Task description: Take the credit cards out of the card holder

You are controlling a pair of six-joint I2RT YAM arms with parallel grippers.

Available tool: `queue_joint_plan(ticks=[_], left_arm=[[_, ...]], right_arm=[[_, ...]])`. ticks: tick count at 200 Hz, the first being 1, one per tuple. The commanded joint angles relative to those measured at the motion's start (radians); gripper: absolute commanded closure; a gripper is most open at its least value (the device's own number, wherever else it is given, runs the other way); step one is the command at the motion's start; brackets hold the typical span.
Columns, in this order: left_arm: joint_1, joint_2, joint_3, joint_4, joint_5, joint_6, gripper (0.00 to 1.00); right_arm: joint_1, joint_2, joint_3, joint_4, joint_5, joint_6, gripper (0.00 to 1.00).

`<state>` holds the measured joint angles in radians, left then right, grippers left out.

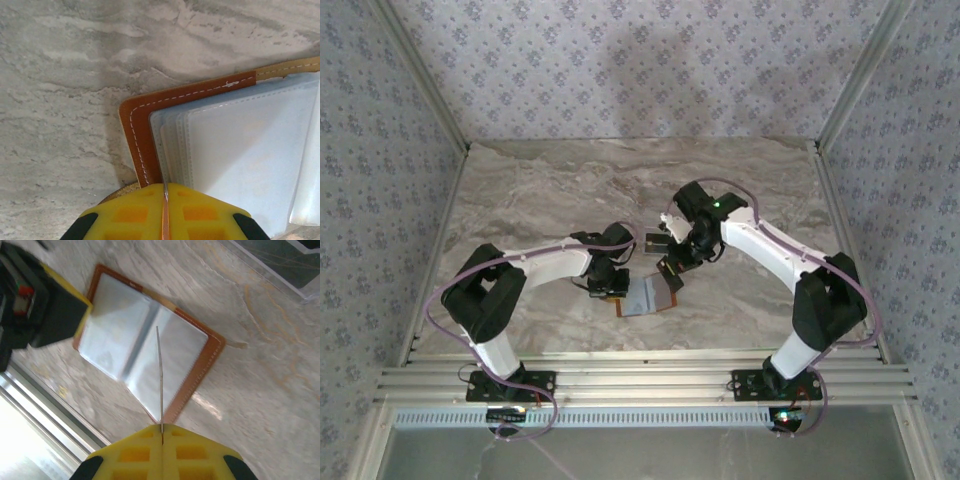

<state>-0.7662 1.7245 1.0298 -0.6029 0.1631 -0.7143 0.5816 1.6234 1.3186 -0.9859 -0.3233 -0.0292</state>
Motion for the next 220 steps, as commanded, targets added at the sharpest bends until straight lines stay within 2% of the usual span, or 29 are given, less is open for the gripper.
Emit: queue_joint_plan(ticks=[1,33,82,220], left_arm=[[0.001,0.02,0.012,-0.045,-0.03,0.021,0.89],[0.0,0.017,0.012,-0.043,-0.027,0.019,0.89],[0.0,0.01,0.013,-0.031,-0.012,0.022,0.89],[-0.002,-0.115,0.003,-0.019,-0.036,-0.025,0.85]], right_arm=[[-0.01,0.028,0.077,-0.16,0.087,-0.274,0.99],[0.026,0.063,0.153,-0.223,0.182,-0.475,0.98],[0.032,0.161,0.287,-0.281,0.273,-0.647,1.0],[-0.006,0.577,0.856,-0.457,0.272,-0.915,1.0]])
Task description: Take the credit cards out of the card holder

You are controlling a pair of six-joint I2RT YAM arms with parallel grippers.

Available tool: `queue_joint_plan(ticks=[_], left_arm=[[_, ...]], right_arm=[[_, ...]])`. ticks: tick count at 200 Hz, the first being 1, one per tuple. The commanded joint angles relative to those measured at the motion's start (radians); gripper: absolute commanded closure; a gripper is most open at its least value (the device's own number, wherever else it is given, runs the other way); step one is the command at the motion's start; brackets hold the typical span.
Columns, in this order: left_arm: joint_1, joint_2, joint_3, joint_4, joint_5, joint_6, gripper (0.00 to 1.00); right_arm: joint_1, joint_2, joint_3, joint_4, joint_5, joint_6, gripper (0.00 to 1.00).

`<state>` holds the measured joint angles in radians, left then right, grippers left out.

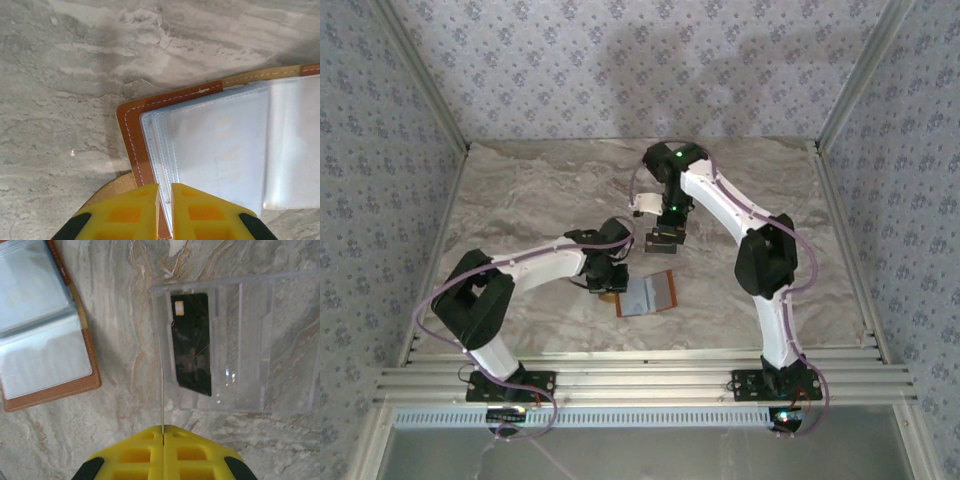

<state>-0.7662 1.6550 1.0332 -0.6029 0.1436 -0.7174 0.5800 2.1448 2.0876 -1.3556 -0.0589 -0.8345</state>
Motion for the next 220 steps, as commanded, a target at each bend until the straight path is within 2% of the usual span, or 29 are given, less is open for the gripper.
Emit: queue_joint_plan(ticks=[1,64,188,220], left_arm=[[-0.002,-0.047,-0.002,-0.019,-0.015,-0.022,0.85],[-0.001,-0.078,-0.036,-0.025,-0.024,-0.041,0.84],[-0.002,-0.095,-0.061,-0.033,-0.036,-0.064,0.85],[-0.002,-0.094,-0.061,-0.035,-0.036,-0.064,0.85]], right_arm=[[-0.005,0.057,0.089,-0.087,0.009,-0.112,1.0],[-0.004,0.149,0.197,-0.099,0.029,-0.172,1.0],[0.0,0.229,0.156,-0.059,0.018,-0.202,1.0],[-0.005,0.233,0.143,-0.027,0.021,-0.199,0.93]])
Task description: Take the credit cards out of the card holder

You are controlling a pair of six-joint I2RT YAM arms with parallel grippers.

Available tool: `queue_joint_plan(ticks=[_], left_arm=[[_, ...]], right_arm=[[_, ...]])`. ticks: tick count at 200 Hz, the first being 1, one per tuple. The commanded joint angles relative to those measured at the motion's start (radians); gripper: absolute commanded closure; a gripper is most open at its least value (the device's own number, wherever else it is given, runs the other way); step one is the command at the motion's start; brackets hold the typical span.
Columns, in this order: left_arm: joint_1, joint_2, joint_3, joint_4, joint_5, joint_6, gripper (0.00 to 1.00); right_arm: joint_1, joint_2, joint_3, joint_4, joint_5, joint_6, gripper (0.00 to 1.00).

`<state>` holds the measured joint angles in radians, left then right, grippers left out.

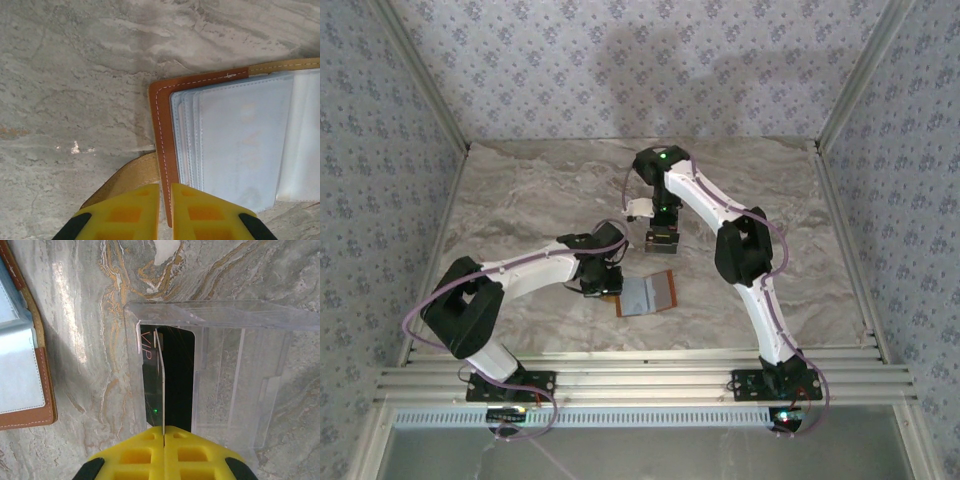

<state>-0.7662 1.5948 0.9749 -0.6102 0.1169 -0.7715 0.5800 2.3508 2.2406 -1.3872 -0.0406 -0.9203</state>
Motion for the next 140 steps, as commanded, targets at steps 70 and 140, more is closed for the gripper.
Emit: queue_joint_plan(ticks=[70,140], left_arm=[[-0.002,-0.034,-0.001,-0.036,-0.011,-0.006,0.85],[-0.001,-0.034,-0.004,-0.031,-0.011,-0.009,0.85]], right_arm=[[-0.01,0.024,-0.012,0.057,0.026,-0.112,0.84],[-0.013,-0.01,-0.012,0.088,0.05,-0.101,0.79]])
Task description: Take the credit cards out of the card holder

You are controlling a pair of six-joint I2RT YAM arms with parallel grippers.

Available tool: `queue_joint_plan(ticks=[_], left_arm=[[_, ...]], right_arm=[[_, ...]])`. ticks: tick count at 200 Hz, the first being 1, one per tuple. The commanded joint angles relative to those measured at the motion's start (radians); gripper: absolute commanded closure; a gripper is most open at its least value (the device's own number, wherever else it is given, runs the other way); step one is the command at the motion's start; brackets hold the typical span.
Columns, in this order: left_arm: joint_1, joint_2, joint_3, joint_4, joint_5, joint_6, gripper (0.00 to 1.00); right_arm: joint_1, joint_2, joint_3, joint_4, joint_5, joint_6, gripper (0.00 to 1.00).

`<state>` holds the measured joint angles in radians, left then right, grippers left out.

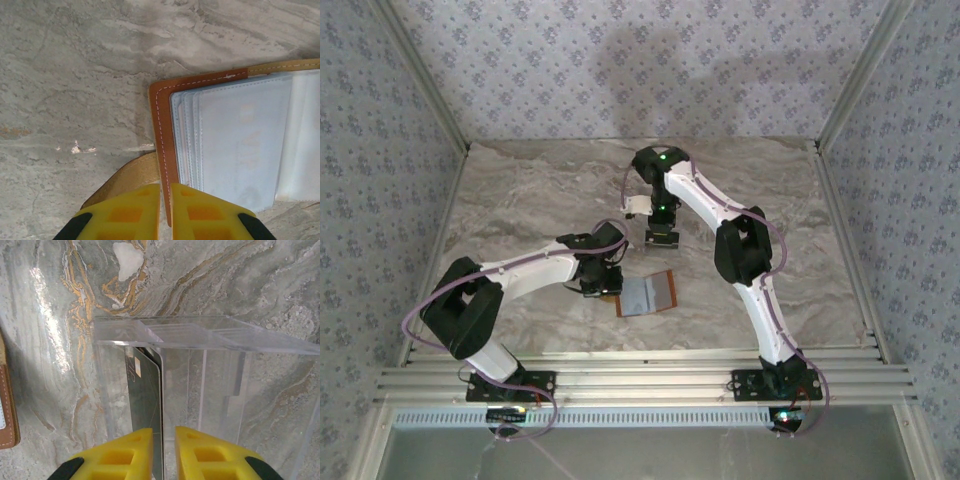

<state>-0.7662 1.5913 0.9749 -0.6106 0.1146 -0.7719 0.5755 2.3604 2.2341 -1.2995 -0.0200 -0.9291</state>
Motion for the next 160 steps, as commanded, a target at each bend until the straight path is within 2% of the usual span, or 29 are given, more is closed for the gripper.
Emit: queue_joint_plan(ticks=[1,32,53,75,118,144,160], left_arm=[[-0.002,-0.031,-0.004,-0.03,-0.009,-0.008,0.85],[-0.001,-0.028,-0.001,-0.025,-0.013,-0.003,0.86],[0.0,-0.023,-0.001,-0.01,-0.007,-0.003,0.86],[0.005,-0.015,-0.004,0.01,0.01,-0.003,0.86],[0.014,0.0,-0.004,0.037,0.028,-0.004,0.87],[0.024,0.013,0.004,0.046,0.042,0.004,0.87],[0.029,0.021,0.006,0.048,0.048,0.009,0.87]], right_arm=[[-0.009,-0.02,-0.005,0.002,0.028,-0.09,0.79],[-0.021,-0.087,-0.04,0.077,0.016,-0.012,0.78],[-0.035,-0.136,-0.081,0.15,-0.009,0.113,0.78],[-0.053,-0.165,-0.081,0.15,-0.083,0.245,0.78],[-0.079,-0.219,-0.093,0.148,-0.208,0.648,0.79],[-0.086,-0.271,-0.163,0.167,-0.304,0.879,0.82],[-0.091,-0.296,-0.2,0.168,-0.347,0.961,0.86]])
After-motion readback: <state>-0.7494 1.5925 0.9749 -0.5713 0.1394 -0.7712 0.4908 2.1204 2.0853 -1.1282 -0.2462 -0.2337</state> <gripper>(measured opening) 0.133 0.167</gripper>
